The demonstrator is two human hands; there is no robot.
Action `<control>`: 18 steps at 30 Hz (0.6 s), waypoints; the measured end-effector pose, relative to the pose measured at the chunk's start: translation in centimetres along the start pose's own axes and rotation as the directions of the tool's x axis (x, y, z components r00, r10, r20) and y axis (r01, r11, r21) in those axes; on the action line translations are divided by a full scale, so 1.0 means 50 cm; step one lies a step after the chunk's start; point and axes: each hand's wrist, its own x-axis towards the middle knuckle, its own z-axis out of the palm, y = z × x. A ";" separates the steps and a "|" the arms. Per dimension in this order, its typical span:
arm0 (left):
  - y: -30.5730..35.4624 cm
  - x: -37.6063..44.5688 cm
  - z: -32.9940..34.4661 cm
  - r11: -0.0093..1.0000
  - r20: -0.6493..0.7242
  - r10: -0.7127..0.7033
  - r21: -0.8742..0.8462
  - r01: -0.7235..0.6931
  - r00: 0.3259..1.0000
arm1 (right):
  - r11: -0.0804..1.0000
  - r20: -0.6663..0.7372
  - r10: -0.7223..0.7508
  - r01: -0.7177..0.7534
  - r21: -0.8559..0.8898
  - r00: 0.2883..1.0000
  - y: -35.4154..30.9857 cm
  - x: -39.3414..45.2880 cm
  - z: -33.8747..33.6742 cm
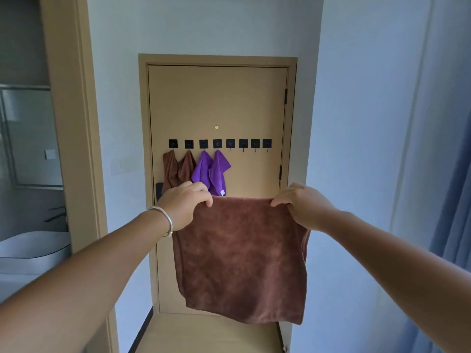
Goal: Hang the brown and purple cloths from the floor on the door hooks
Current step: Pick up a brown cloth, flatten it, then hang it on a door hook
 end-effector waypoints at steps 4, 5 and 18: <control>-0.066 0.069 0.074 0.998 0.002 -0.061 -0.001 0.061 0.998 | 1.000 -0.015 0.009 -0.008 0.016 1.000 0.031 0.094 0.082; -0.083 0.087 0.096 0.997 0.003 -0.080 -0.007 0.080 0.997 | 1.000 -0.008 0.014 -0.014 0.027 1.000 0.041 0.118 0.105; -0.328 0.369 0.386 0.992 0.108 -0.101 -0.065 0.109 0.989 | 0.965 0.089 -0.096 0.071 0.253 0.991 0.243 0.497 0.396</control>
